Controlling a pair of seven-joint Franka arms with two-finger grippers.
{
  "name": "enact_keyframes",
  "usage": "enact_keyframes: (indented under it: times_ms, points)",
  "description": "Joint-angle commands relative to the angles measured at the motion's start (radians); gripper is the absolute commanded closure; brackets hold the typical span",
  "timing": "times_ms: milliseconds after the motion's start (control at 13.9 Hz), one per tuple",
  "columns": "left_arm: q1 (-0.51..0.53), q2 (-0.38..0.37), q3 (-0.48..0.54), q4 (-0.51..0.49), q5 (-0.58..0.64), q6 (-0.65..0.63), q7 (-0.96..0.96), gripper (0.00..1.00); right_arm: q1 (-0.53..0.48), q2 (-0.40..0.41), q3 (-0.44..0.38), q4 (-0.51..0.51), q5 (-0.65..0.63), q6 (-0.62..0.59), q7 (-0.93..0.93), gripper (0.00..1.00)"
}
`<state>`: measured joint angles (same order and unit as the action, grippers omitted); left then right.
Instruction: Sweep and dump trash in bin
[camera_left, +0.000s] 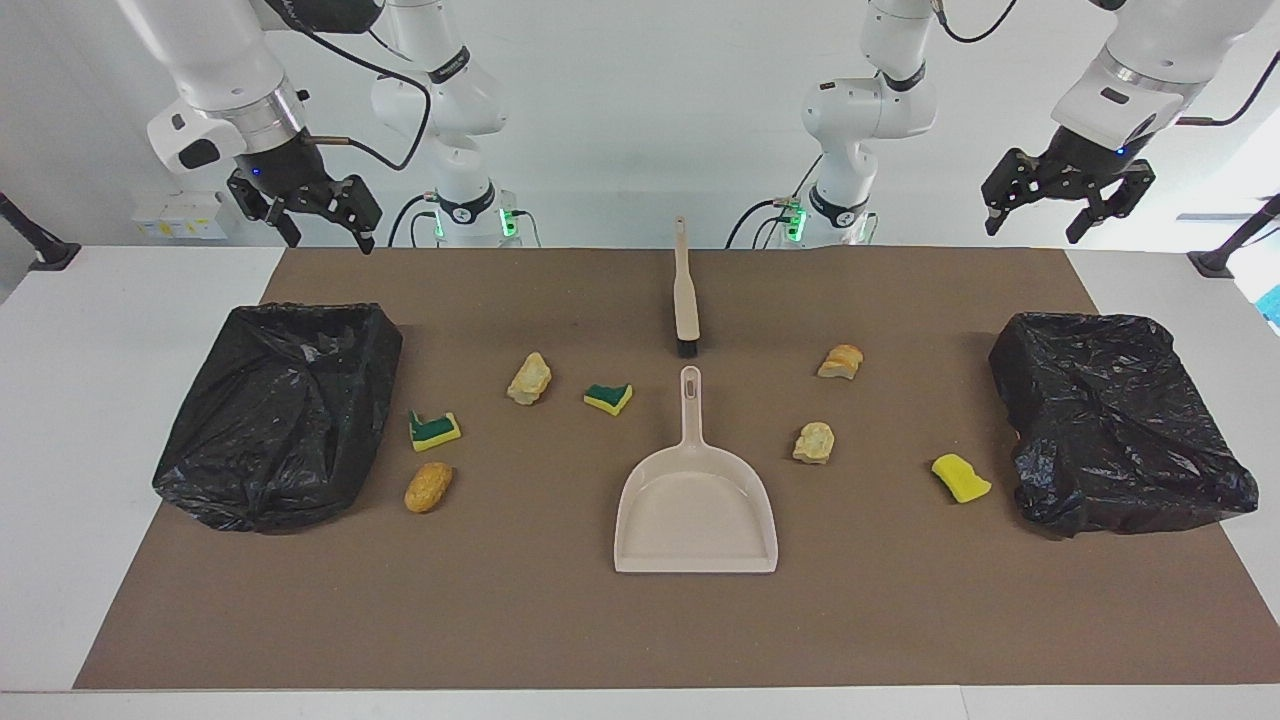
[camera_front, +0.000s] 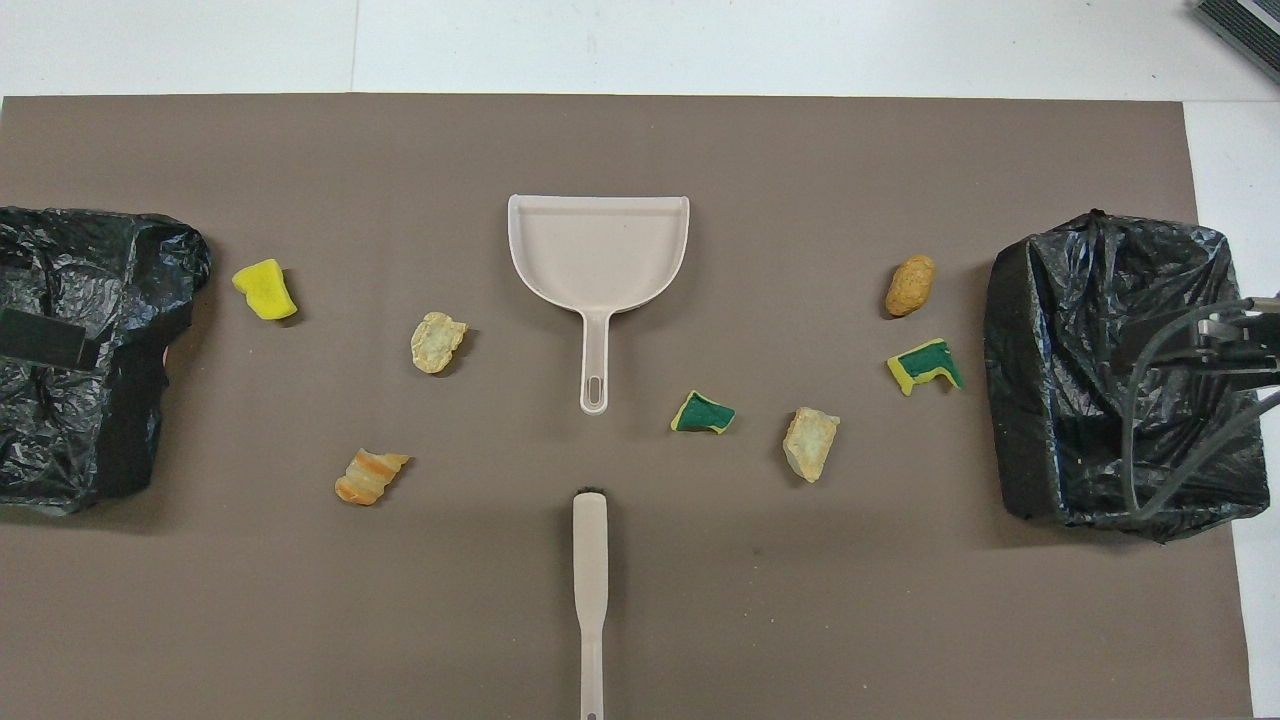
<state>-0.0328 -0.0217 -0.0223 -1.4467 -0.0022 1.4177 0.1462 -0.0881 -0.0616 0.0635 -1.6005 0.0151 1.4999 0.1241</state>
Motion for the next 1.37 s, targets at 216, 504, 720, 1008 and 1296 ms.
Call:
enact_keyframes:
  times_ms: [216,504,720,1008,1296]
  points:
    - [0.005,-0.02,-0.004,-0.018,0.016,0.012,0.012,0.0,0.027,-0.027,0.002,-0.044,0.002,0.063,0.015,0.0]
    - [0.005,-0.018,-0.004,-0.018,0.016,0.024,0.012,0.0,0.028,-0.04,0.002,-0.108,0.006,0.08,0.029,0.0]
    - [0.005,-0.014,-0.004,-0.018,0.016,0.078,0.01,0.0,0.028,-0.04,0.002,-0.179,0.011,0.163,0.016,0.0]
    - [0.005,-0.015,-0.004,-0.02,0.016,0.073,0.007,0.0,0.103,-0.001,0.007,-0.184,0.02,0.197,0.028,0.0]
    - [0.005,-0.017,-0.004,-0.021,0.016,0.059,0.004,0.0,0.201,0.084,0.01,-0.128,0.049,0.259,0.159,0.0]
